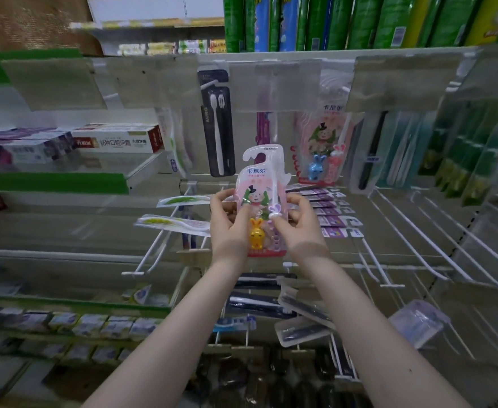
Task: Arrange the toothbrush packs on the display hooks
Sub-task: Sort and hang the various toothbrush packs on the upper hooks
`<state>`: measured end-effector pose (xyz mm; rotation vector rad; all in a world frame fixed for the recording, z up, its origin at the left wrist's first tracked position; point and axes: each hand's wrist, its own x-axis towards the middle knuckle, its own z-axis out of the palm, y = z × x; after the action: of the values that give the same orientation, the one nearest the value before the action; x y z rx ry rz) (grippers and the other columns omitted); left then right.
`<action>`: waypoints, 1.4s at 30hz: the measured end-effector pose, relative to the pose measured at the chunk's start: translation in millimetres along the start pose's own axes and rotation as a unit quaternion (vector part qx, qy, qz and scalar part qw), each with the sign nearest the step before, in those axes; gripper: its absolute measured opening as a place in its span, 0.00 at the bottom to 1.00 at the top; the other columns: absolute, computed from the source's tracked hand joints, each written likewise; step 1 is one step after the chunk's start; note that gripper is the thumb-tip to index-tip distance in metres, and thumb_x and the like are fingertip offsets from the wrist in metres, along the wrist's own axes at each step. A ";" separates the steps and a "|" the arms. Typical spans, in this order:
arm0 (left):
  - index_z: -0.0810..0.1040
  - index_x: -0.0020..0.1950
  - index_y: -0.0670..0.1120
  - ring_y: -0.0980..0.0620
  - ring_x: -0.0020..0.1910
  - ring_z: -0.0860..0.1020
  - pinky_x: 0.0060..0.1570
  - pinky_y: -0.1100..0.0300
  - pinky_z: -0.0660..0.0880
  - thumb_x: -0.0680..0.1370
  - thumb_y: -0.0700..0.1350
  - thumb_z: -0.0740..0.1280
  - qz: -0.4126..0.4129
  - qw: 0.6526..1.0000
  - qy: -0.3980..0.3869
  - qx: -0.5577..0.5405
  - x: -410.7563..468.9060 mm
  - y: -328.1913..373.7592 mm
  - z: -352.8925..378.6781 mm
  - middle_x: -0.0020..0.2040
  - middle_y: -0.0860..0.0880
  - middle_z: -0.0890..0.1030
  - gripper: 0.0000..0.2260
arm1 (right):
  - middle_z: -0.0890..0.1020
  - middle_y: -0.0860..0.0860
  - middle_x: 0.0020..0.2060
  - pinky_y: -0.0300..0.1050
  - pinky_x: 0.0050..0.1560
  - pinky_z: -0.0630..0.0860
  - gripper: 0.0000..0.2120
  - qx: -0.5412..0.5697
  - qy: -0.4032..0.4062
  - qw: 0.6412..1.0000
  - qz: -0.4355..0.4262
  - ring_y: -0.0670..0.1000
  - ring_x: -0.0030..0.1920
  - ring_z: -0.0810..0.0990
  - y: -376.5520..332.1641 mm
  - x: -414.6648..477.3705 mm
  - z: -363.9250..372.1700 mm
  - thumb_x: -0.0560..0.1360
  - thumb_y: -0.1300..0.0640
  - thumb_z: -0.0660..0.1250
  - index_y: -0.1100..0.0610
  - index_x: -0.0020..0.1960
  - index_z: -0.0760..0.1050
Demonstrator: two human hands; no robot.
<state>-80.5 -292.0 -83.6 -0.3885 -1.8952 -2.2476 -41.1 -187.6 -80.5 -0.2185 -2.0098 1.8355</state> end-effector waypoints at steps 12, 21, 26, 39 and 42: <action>0.70 0.57 0.50 0.45 0.49 0.77 0.49 0.52 0.76 0.79 0.41 0.63 0.002 0.995 -0.091 0.042 -8.5 9.6 41.1 0.49 0.51 0.76 0.08 | 0.77 0.53 0.42 0.31 0.25 0.72 0.12 0.058 0.115 0.992 -0.008 0.38 0.28 0.78 -8.4 -10.2 -61.0 0.79 0.67 0.58 0.56 0.60 0.66; 0.70 0.56 0.48 0.48 0.45 0.77 0.50 0.53 0.75 0.79 0.40 0.63 0.014 0.994 -0.102 0.036 3.0 23.8 64.7 0.50 0.48 0.75 0.08 | 0.79 0.55 0.44 0.39 0.31 0.77 0.11 0.067 0.182 0.979 -0.057 0.44 0.32 0.78 -32.4 3.8 -102.4 0.79 0.62 0.59 0.55 0.61 0.65; 0.69 0.58 0.49 0.45 0.51 0.77 0.51 0.54 0.75 0.79 0.42 0.63 0.021 0.993 -0.113 0.032 8.4 28.5 68.9 0.49 0.52 0.75 0.09 | 0.77 0.52 0.41 0.32 0.27 0.72 0.10 0.068 0.179 0.977 -0.096 0.39 0.27 0.75 -50.2 12.8 -107.3 0.80 0.61 0.59 0.53 0.60 0.65; 0.70 0.58 0.48 0.53 0.46 0.77 0.46 0.62 0.75 0.79 0.42 0.63 0.024 0.992 -0.124 0.017 20.3 32.0 66.0 0.50 0.51 0.75 0.08 | 0.78 0.49 0.54 0.29 0.35 0.74 0.15 -0.008 0.113 0.986 -0.125 0.43 0.45 0.79 -52.8 28.9 -103.5 0.80 0.60 0.60 0.47 0.64 0.66; 0.71 0.58 0.48 0.52 0.47 0.78 0.46 0.61 0.75 0.79 0.42 0.63 0.023 0.992 -0.121 0.026 22.1 29.2 65.1 0.50 0.51 0.76 0.08 | 0.78 0.49 0.56 0.33 0.40 0.77 0.15 -0.007 0.115 0.985 -0.126 0.45 0.50 0.79 -50.7 31.4 -100.0 0.80 0.60 0.59 0.46 0.63 0.65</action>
<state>-87.2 -232.3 -39.3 -0.7199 -2.0298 -2.2017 -21.9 -90.1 -19.7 -0.1629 -1.8019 1.5651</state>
